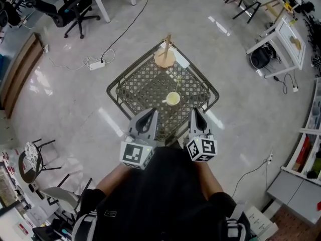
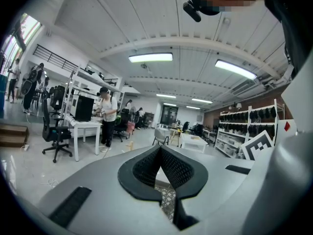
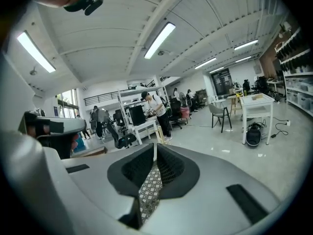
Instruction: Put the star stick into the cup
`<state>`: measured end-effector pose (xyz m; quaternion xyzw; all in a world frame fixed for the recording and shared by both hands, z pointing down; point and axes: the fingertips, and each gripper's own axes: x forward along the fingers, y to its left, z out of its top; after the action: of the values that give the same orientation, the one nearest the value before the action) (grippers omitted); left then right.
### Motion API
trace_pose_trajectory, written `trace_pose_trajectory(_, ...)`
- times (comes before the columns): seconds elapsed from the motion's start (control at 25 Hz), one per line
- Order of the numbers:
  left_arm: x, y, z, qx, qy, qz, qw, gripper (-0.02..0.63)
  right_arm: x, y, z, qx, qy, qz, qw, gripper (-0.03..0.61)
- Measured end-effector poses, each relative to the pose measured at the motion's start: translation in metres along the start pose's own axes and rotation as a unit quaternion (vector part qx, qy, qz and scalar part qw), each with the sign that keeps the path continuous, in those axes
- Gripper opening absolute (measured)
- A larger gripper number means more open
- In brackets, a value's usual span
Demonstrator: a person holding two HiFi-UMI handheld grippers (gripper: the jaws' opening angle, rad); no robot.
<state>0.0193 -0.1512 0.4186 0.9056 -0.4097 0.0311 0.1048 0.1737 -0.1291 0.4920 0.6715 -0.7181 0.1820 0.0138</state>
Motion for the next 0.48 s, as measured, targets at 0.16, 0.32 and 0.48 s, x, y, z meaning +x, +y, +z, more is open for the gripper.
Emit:
trace_pose_trajectory(0.16,-0.004,-0.003,-0.008,0.006,0.008,0.001,0.9999,0.015,-0.017,0.000,0.001,0.000,-0.004,-0.005,1.000,0.012)
trace_pose_trajectory(0.32,-0.006,-0.003,-0.013,0.007,0.013,0.003,0.9999,0.015,-0.023,0.001,0.000,-0.006,-0.007,-0.005,1.000,0.011)
trace_pose_trajectory(0.48,-0.009,-0.004,-0.011,0.006,0.012,0.006,0.9999,0.015,-0.026,0.004,0.003,-0.006,-0.009,0.000,1.000,0.011)
